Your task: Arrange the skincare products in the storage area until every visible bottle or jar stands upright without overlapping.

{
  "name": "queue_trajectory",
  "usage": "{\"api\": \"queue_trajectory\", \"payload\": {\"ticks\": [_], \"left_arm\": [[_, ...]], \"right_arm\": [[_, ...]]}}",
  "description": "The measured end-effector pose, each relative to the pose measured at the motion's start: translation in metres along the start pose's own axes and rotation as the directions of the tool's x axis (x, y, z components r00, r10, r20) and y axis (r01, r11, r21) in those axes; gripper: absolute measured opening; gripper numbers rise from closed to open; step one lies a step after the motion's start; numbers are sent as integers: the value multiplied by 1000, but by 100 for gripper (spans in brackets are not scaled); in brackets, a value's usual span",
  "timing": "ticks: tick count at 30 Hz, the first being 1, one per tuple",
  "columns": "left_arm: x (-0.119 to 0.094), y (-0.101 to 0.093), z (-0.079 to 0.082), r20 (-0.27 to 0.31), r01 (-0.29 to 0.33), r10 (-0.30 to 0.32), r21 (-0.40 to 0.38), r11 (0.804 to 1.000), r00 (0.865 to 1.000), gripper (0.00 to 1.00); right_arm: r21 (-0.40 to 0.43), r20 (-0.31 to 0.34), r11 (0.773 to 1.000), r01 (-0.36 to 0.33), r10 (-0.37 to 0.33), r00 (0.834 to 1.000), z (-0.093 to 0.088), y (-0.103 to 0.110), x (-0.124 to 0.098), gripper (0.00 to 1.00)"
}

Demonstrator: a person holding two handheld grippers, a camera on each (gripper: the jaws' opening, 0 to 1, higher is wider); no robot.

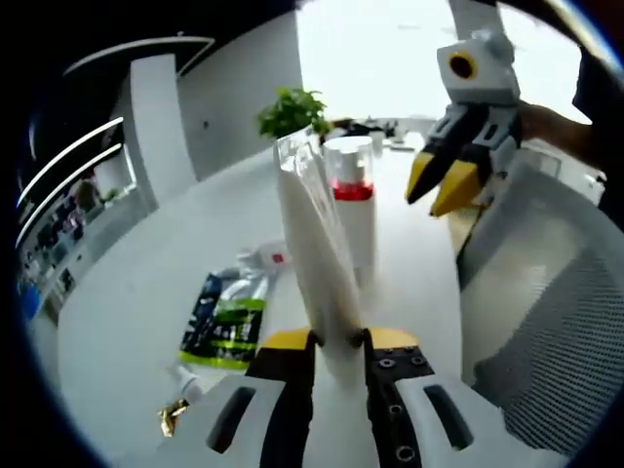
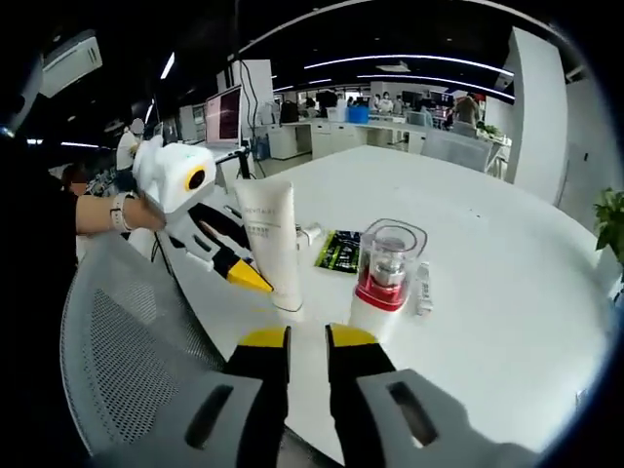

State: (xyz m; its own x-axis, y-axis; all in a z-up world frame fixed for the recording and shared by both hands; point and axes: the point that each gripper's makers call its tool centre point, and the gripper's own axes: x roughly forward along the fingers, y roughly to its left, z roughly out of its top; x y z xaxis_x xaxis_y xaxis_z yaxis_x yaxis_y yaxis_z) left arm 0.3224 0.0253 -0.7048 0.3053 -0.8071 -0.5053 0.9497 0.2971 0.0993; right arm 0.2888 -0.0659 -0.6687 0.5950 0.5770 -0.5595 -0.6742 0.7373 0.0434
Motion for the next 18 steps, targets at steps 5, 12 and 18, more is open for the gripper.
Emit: {"api": "queue_trajectory", "payload": {"ticks": [5,12,18], "left_arm": [[6,4,2,8,39,-39,14,999,999,14],[19,2,11,19,114,-116,100,988,993,14],[33,4,20,34,150,-155,118,982,987,14]], "right_arm": [[31,-15,999,42,-42,999,-11,-21,-6,17],[63,-15,996,56,-55,998,-14,-29,-4,21],[61,-16,997,57,-56,998,-14,-28,0,31]]}}
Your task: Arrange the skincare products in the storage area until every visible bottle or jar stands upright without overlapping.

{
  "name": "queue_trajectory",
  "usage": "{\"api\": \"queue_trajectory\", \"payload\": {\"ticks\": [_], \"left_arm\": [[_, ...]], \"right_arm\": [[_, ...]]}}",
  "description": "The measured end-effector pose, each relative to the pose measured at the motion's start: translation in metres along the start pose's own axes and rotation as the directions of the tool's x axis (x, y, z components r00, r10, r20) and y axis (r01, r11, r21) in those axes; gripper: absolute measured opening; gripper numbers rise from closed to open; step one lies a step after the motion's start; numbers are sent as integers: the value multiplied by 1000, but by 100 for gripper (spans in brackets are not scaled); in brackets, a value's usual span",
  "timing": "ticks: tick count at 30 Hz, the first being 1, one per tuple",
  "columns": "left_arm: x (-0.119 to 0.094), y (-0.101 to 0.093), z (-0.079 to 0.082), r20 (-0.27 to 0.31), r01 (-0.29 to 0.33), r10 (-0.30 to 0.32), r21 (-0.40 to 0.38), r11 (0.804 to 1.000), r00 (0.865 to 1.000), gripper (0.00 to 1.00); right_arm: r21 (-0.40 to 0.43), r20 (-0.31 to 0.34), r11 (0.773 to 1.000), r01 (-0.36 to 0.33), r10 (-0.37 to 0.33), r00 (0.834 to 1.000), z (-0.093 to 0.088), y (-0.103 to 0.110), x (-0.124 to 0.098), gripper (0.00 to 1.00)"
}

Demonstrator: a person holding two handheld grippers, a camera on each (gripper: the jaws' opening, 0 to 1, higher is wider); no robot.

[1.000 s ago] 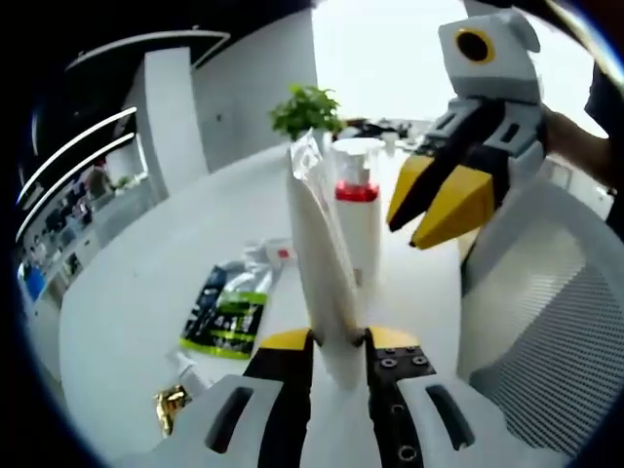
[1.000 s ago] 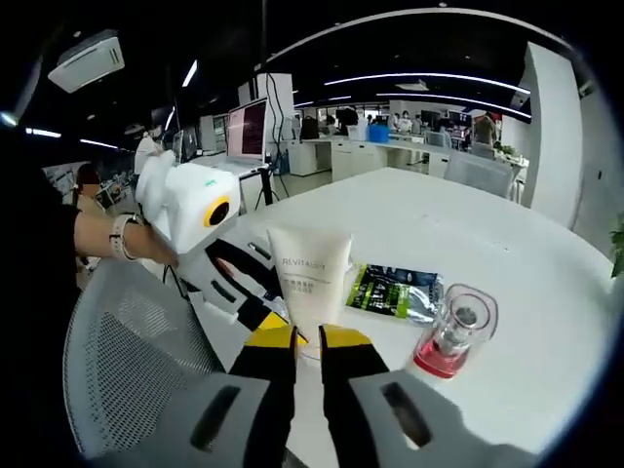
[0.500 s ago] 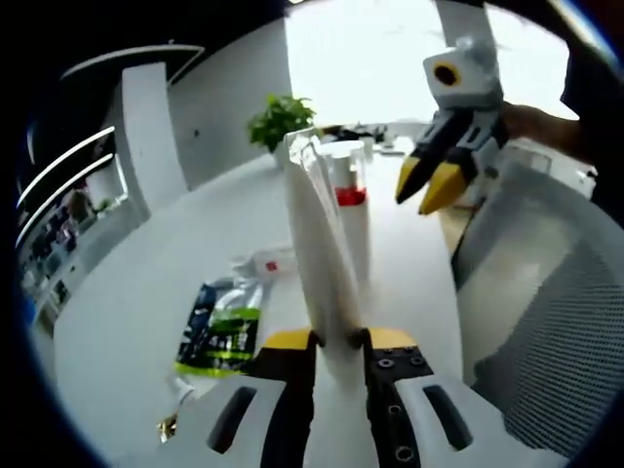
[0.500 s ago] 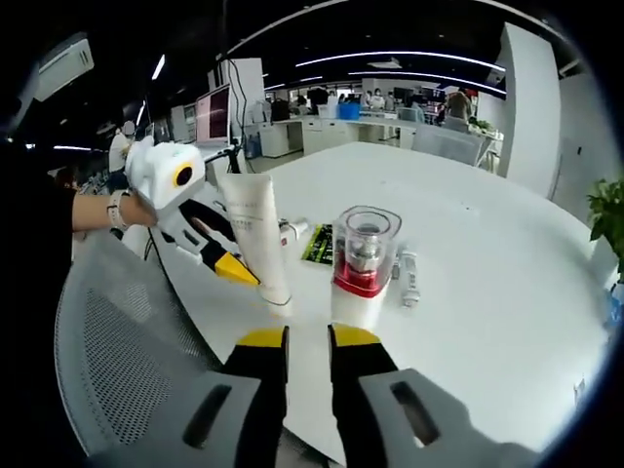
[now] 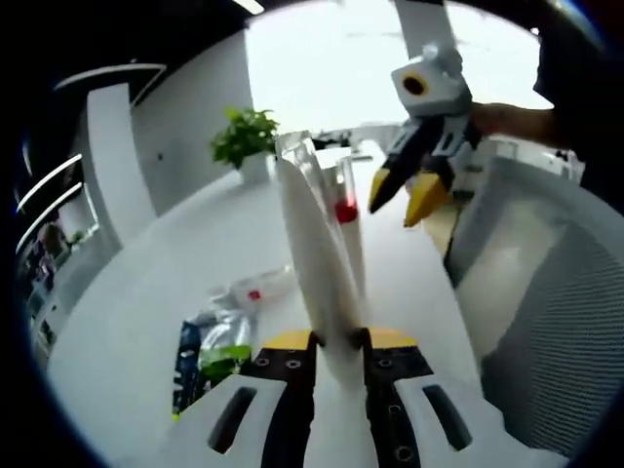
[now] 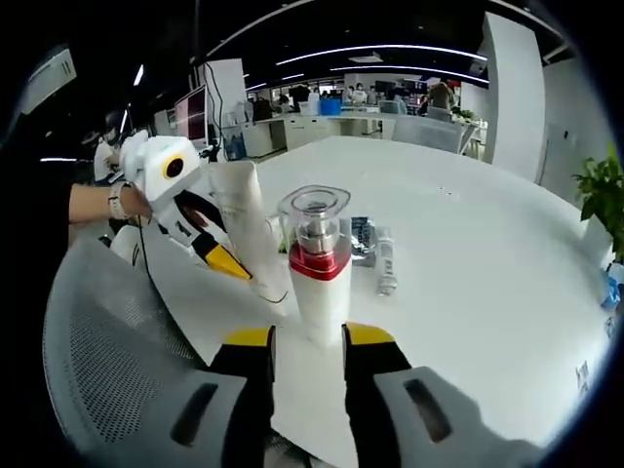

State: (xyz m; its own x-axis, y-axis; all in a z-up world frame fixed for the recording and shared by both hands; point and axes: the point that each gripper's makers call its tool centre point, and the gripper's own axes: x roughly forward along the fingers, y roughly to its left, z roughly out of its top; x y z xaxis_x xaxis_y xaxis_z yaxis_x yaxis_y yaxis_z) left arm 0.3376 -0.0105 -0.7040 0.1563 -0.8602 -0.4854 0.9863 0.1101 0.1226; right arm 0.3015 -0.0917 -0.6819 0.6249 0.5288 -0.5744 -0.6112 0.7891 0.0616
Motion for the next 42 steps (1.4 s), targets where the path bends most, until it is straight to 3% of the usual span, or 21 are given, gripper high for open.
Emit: {"api": "queue_trajectory", "payload": {"ticks": [4,14,32,35,42], "left_arm": [[8,1,5,2,20,-20,12,1000,1000,14],[17,-1,10,21,74,-74,20,997,997,14],[21,-2,11,49,85,-84,-28,996,995,16],[24,-4,7,27,76,-76,-7,997,997,17],[17,-1,8,28,57,-56,-59,997,998,21]], "right_arm": [[6,-9,1000,1,-1,1000,-1,-1,0,39],[24,-12,1000,7,-7,1000,-3,-5,-2,42],[18,-28,1000,-4,4,1000,-7,-1,0,45],[25,-41,1000,-15,16,999,-8,1,0,48],[36,-30,999,-3,4,1000,-6,2,-2,59]]}}
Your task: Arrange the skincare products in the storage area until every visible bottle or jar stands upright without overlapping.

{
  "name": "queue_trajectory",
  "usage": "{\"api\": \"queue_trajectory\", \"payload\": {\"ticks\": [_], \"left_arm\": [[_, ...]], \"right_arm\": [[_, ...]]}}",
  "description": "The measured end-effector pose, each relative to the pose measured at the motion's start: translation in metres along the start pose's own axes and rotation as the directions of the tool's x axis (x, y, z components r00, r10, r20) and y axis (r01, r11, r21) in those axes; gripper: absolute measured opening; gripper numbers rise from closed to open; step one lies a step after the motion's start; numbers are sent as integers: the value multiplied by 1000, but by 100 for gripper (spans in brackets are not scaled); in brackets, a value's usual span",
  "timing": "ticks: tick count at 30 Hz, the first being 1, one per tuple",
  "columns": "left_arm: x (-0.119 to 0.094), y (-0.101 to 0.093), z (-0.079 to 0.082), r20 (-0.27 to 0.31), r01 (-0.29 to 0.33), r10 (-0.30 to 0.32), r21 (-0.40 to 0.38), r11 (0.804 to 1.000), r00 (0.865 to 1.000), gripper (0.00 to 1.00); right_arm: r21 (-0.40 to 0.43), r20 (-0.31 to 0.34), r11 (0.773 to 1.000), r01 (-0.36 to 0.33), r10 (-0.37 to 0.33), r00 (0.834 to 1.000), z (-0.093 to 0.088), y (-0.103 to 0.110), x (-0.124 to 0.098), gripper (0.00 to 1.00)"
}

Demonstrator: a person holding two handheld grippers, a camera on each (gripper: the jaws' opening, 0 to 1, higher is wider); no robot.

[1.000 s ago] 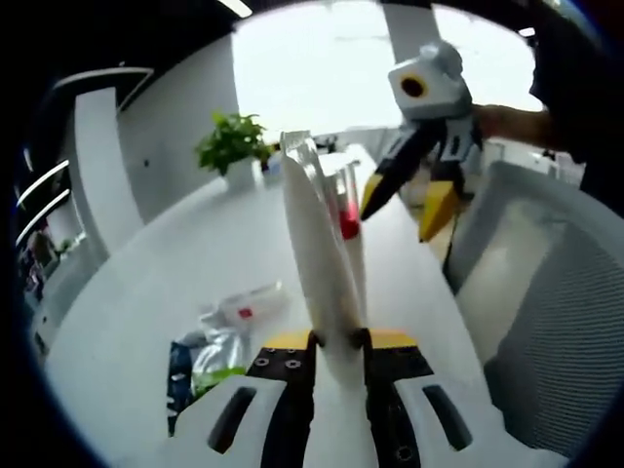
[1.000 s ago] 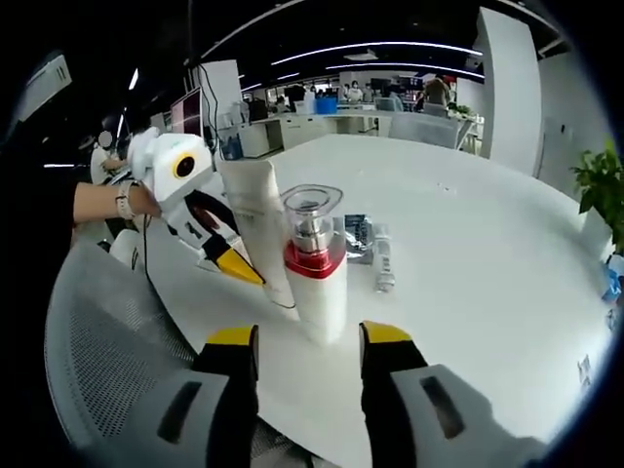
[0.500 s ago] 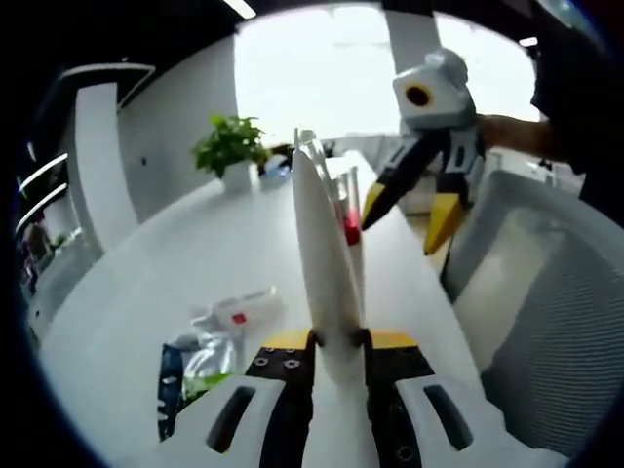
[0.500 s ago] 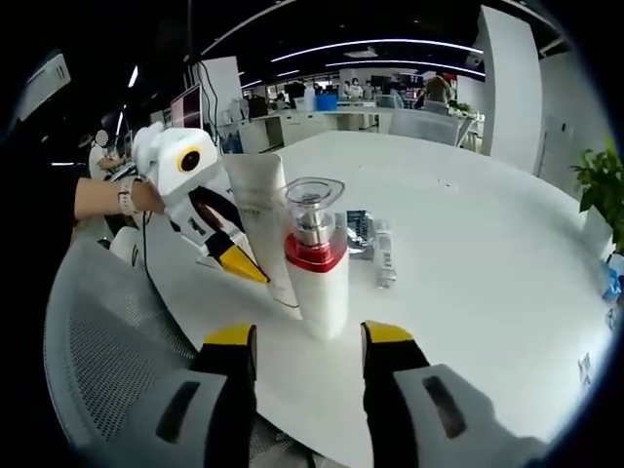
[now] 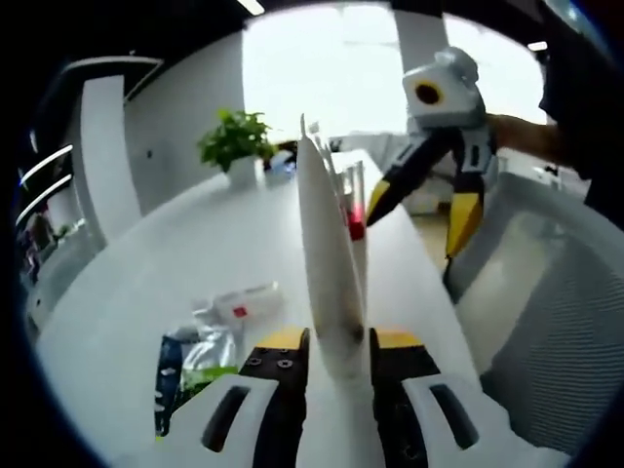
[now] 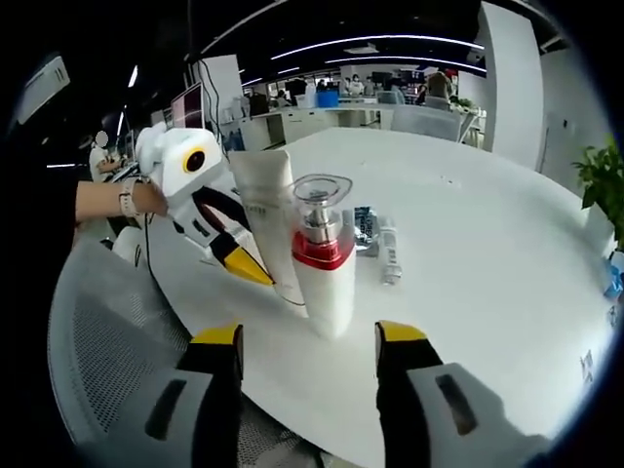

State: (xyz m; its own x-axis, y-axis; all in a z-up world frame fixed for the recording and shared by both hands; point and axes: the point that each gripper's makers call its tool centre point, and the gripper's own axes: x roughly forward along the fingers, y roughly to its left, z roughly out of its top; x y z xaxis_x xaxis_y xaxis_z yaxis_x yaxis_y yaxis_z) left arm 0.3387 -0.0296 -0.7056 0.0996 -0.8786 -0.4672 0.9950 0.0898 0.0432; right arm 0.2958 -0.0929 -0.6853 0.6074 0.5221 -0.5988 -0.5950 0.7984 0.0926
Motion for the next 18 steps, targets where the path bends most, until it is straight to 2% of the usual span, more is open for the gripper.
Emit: {"api": "queue_trajectory", "payload": {"ticks": [5,8,9,11,13,15,18], "left_arm": [[-11,2,0,-12,-38,37,-31,999,999,24],[-21,7,-3,-50,-107,104,-52,993,993,25],[-25,4,-1,-49,-110,108,-38,993,993,26],[-34,4,3,-36,-141,139,-82,987,990,30],[-41,4,6,-32,-161,158,-88,983,987,30],[-51,7,4,-50,-214,211,-88,973,976,27],[-59,8,4,-48,-229,225,-120,966,973,29]], "right_arm": [[-41,2,999,15,-15,1000,4,2,-1,67],[-45,14,999,13,-13,1000,9,4,-1,67],[-48,18,999,12,-11,1000,11,4,-1,70],[-55,35,998,21,-19,999,15,5,-1,78],[-63,40,998,32,-30,999,18,5,-1,85],[-54,38,998,30,-28,999,20,6,-2,86],[-64,52,998,28,-25,998,24,10,-3,91]]}}
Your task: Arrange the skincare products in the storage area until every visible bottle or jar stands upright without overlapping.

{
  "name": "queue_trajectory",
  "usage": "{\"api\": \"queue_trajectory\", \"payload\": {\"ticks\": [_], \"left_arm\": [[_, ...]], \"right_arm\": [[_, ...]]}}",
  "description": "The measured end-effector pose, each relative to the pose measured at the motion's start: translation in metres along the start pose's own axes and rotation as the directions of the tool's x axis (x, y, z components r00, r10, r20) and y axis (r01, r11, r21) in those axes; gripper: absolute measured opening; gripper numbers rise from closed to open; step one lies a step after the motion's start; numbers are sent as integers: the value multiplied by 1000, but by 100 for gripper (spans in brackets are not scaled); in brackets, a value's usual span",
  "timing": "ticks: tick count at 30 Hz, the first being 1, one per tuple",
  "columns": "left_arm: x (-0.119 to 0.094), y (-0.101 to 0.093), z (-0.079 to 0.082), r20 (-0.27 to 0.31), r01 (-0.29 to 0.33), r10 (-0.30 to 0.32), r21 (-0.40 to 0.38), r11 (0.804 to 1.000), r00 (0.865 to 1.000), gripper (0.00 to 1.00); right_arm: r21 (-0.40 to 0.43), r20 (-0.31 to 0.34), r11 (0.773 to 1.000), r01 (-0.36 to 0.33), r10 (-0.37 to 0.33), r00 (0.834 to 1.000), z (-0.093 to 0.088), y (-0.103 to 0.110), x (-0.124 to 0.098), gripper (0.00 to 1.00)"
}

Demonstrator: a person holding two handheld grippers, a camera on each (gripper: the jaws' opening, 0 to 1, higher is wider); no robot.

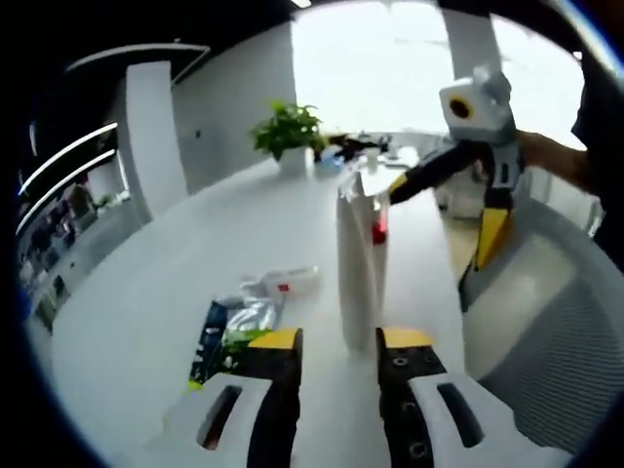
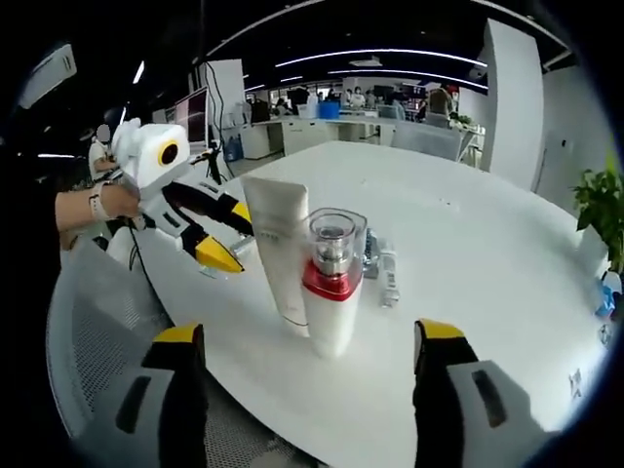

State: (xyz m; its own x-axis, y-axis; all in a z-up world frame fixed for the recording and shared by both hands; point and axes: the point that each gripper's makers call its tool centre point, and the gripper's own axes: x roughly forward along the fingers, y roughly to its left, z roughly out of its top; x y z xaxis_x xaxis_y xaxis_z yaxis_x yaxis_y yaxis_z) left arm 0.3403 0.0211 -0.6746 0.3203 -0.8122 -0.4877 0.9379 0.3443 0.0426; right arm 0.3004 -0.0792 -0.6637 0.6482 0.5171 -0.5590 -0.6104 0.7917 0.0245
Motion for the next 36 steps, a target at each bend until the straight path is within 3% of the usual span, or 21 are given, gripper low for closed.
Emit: {"api": "queue_trajectory", "payload": {"ticks": [3,7,10,18,22,25,30,36], "left_arm": [[-10,-3,0,-2,-15,15,-29,999,1000,37],[-20,-8,-1,-18,-34,34,-7,999,999,38],[-30,-10,1,-20,-52,51,-36,998,999,44],[-60,-4,5,11,-160,163,-119,980,987,59],[-68,-6,1,-12,-190,191,-151,970,982,73],[-73,-11,-2,-17,-198,198,-148,969,980,77],[-82,-14,-7,-25,-244,244,-193,950,969,91],[-96,-18,-13,-32,-291,292,-235,928,956,97]], "right_arm": [[-8,16,1000,-20,20,1000,5,7,0,94],[-5,20,1000,-21,21,1000,7,11,-1,96],[-24,15,1000,-6,7,1000,7,12,-2,96],[-31,14,999,11,-10,1000,4,19,-6,99],[-28,15,999,19,-19,1000,5,23,-11,99],[-47,19,999,14,-13,1000,6,26,-14,99],[-63,25,998,10,-9,1000,8,31,-20,99],[-99,1,995,-22,22,1000,2,42,-19,99]]}}
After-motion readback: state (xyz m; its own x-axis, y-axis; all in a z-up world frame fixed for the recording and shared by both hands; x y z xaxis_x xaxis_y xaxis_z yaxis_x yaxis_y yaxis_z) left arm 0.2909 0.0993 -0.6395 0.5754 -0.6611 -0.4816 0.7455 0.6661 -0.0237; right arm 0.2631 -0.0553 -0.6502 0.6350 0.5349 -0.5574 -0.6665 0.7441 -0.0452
